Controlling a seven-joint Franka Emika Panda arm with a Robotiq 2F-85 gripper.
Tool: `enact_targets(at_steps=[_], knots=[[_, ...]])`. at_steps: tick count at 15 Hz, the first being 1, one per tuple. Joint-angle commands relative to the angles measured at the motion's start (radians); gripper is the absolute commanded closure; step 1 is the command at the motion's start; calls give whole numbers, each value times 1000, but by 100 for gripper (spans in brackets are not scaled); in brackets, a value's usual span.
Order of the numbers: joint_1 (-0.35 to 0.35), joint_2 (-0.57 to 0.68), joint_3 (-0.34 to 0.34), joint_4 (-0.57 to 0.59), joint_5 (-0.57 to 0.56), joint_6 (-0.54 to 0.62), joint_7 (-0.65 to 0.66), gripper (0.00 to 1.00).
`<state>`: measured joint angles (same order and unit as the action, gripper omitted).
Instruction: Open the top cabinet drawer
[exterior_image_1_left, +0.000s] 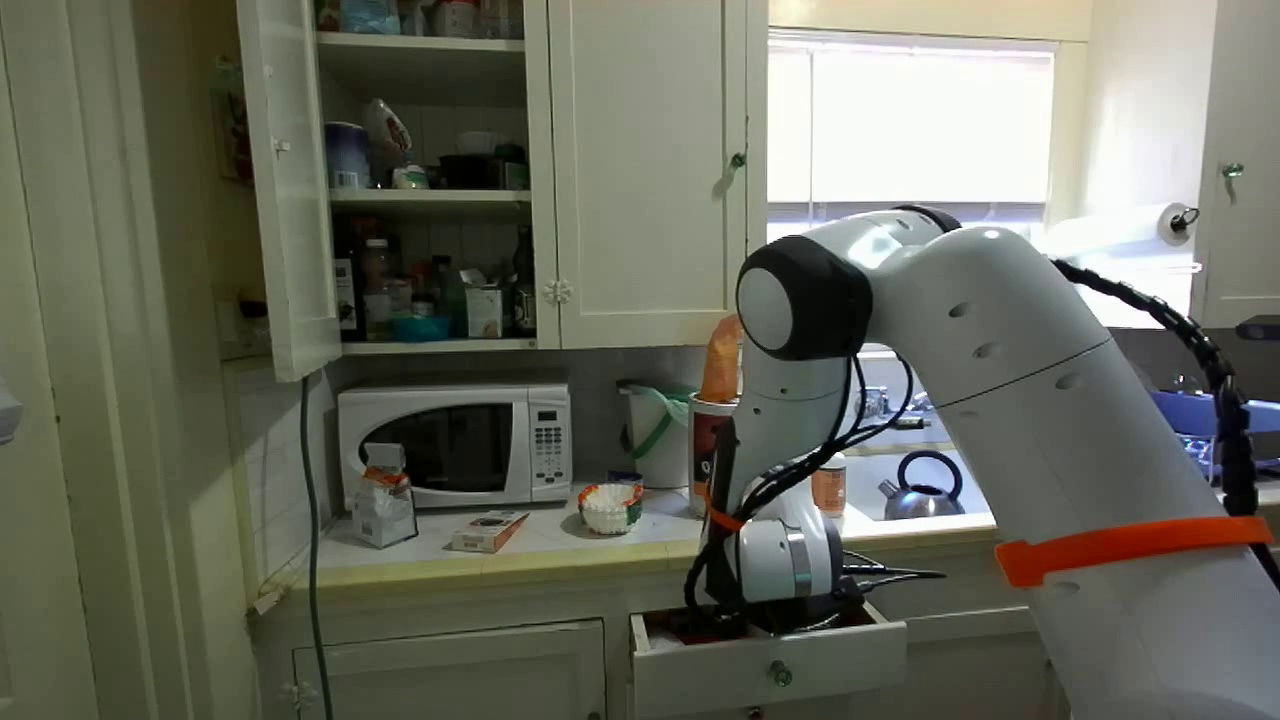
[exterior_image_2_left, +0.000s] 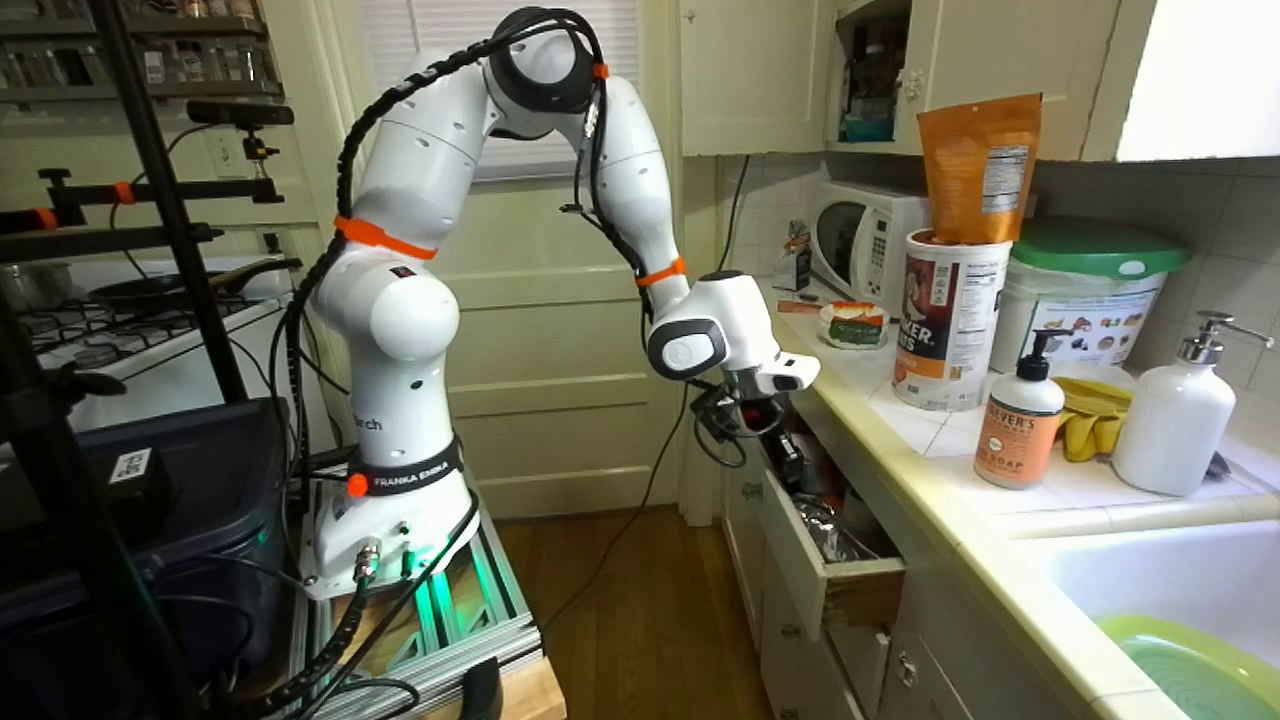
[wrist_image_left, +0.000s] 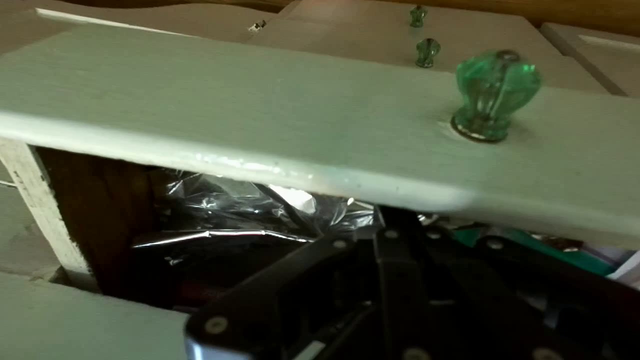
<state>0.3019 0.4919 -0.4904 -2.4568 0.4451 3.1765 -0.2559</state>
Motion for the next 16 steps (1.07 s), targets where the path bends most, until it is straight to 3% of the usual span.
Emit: enact_targets(at_steps=[1, 4, 5, 8, 11, 16], knots=[[9, 1, -5, 32, -3, -100, 10, 100], [11, -4, -23, 53, -16, -222, 9, 100], [-70, -29, 22, 50, -194, -261, 136, 100], [-174, -63, 105, 74, -313, -379, 176, 100], [-276, -85, 192, 59, -373, -436, 167, 100], [-374, -111, 273, -7, -428, -452, 141, 100]])
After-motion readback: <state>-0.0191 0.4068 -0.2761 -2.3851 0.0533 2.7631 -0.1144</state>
